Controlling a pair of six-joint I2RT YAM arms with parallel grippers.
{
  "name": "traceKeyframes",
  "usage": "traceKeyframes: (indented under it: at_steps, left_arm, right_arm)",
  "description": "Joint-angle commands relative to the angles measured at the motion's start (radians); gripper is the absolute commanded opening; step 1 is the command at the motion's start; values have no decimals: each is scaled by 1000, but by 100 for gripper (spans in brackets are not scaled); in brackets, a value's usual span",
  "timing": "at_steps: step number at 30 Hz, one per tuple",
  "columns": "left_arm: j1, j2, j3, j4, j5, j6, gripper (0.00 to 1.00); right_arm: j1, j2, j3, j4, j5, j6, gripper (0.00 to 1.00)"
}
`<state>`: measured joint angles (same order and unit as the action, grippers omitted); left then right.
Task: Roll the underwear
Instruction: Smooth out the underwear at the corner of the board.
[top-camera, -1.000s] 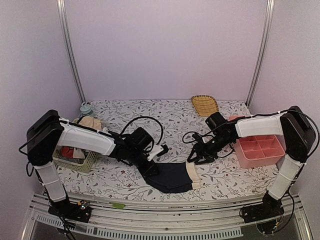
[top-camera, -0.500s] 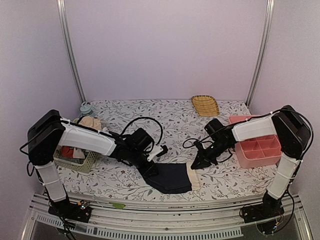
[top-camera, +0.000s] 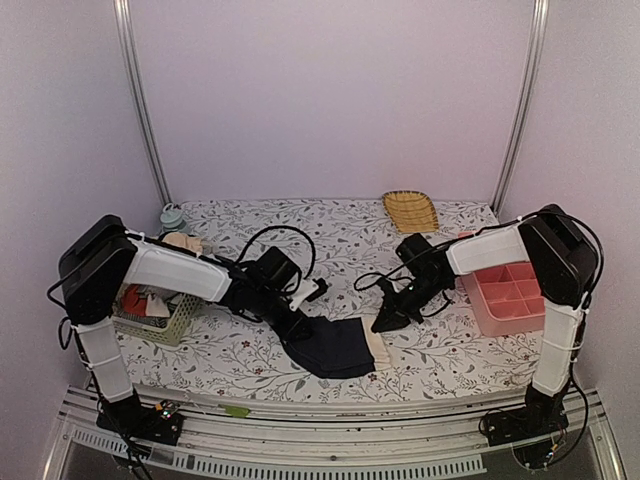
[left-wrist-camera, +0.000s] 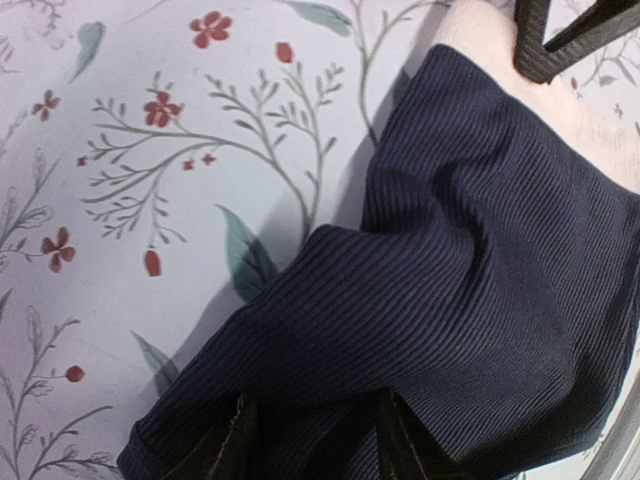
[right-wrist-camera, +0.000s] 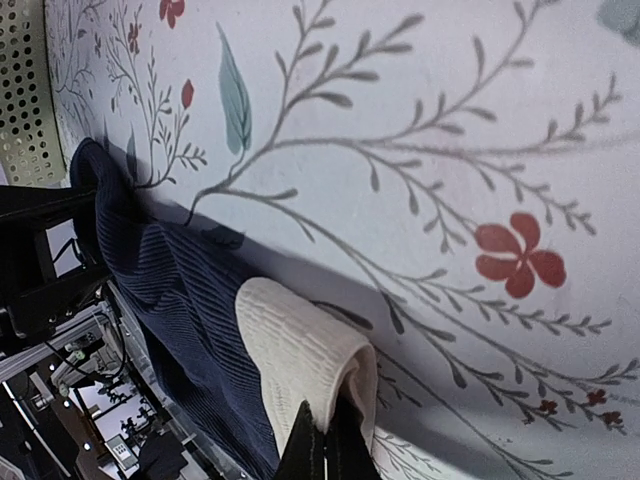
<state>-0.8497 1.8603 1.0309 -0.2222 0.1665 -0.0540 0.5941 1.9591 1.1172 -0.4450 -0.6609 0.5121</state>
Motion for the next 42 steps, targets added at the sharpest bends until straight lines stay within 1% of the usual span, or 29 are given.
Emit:
traceKeyframes:
  at_steps: [1, 4, 7, 9, 11, 13, 14, 17, 20, 22, 23, 25, 30, 36, 39, 42]
  left_arm:
    - [59, 25, 5, -53, -43, 12, 42]
    - [45, -57, -8, -45, -6, 56, 43]
    - [18, -126, -32, -54, 0, 72, 42]
    - [-5, -159, -46, -66, -3, 78, 43]
    - [-34, -179, -59, -69, -6, 90, 42]
    - [-65, -186, -61, -66, -1, 91, 42]
    - [-76, -185, -57, -62, 9, 87, 42]
    - [-114, -165, -37, -47, 23, 80, 41]
    - [-143, -125, -1, -34, 38, 73, 39]
    - [-165, -91, 19, -24, 50, 73, 38]
    - [-174, -73, 29, -20, 51, 74, 37]
    - [-191, -36, 49, -16, 53, 79, 37]
    - [-215, 35, 56, -16, 50, 88, 35]
    - [-219, 20, -8, -20, 51, 90, 31]
    - [-220, -3, -48, -23, 53, 76, 30]
    - [-219, -44, -101, -12, 56, 46, 30]
  right_arm:
    - [-5, 17, 37, -51, 84, -21, 0]
    - [-5, -51, 20, -92, 91, -28, 0]
    - [-7, -121, -38, -109, 88, -28, 0]
    - [-6, -142, -75, -114, 55, -29, 8]
    - [-7, -166, -98, -121, 51, -31, 13]
    - [-8, -191, -102, -125, 53, -25, 22]
    - [-9, -199, -97, -125, 52, -20, 25]
    - [-10, -206, -77, -128, 58, -5, 27]
    - [-10, -214, -67, -111, 70, 15, 22]
    - [-10, -237, -73, -65, 52, 36, 20]
    - [-10, -250, -77, -34, 43, 60, 15]
    - [-5, -266, -89, 23, 11, 95, 13]
    - [26, -197, -112, 114, -53, 135, 8]
    - [53, -88, -155, 136, -58, 110, 2]
    - [53, -55, -175, 133, -42, 94, 1]
    - [56, -8, -134, 132, -32, 72, 1]
